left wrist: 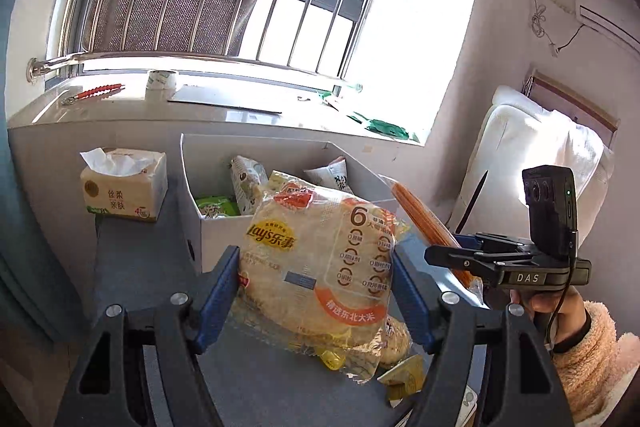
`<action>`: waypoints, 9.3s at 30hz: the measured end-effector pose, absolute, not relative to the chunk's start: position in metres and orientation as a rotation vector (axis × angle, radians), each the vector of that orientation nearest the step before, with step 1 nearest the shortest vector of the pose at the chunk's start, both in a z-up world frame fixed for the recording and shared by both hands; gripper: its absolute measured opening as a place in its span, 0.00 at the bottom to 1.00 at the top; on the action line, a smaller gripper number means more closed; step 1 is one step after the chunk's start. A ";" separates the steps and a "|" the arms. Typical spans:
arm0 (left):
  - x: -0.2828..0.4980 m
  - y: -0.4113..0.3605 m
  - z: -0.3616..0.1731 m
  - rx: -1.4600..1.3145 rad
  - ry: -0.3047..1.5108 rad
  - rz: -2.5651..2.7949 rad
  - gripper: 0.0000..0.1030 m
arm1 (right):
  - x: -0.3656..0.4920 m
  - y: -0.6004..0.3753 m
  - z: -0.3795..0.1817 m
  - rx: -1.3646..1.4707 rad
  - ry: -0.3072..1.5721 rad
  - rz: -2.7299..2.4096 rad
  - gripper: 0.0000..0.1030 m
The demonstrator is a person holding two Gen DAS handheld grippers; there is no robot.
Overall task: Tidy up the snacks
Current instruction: 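Lower the orange bag and flatbread pack into the box and open both tools, then grasp the olive foil-wrapped pack on the table with the right tool, then hold the foil pack in the right tool while the left grasps the yellow pouch, then lower the foil pack and yellow pouch into the box and open both tools, then grasp the clear jelly cup on the table with the right tool, then lift the jelly cup with the right tool while the left grasps the round cookie pack, then lower the jelly cup and cookie pack into the box and open both tools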
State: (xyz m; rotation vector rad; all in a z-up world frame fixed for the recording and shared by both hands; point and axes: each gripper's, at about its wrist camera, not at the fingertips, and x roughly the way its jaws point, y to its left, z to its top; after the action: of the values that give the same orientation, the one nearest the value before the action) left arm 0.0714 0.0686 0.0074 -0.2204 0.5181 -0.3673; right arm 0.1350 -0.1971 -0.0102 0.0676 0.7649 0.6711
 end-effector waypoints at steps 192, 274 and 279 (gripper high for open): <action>0.024 0.013 -0.090 -0.271 0.714 -0.214 1.00 | 0.116 -0.261 -0.091 0.259 0.862 0.530 1.00; 0.144 0.044 0.010 -0.210 0.579 -0.301 0.77 | 0.177 -0.240 -0.001 0.302 0.716 0.709 0.45; 0.209 0.074 0.020 -0.294 0.594 -0.256 0.77 | 0.233 -0.206 0.023 0.238 0.728 0.682 0.45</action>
State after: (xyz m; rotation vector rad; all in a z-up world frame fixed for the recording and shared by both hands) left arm 0.2089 0.0741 0.0204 -0.2943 0.5945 -0.2559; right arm 0.2327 -0.2060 0.0233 0.2376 0.7275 0.6817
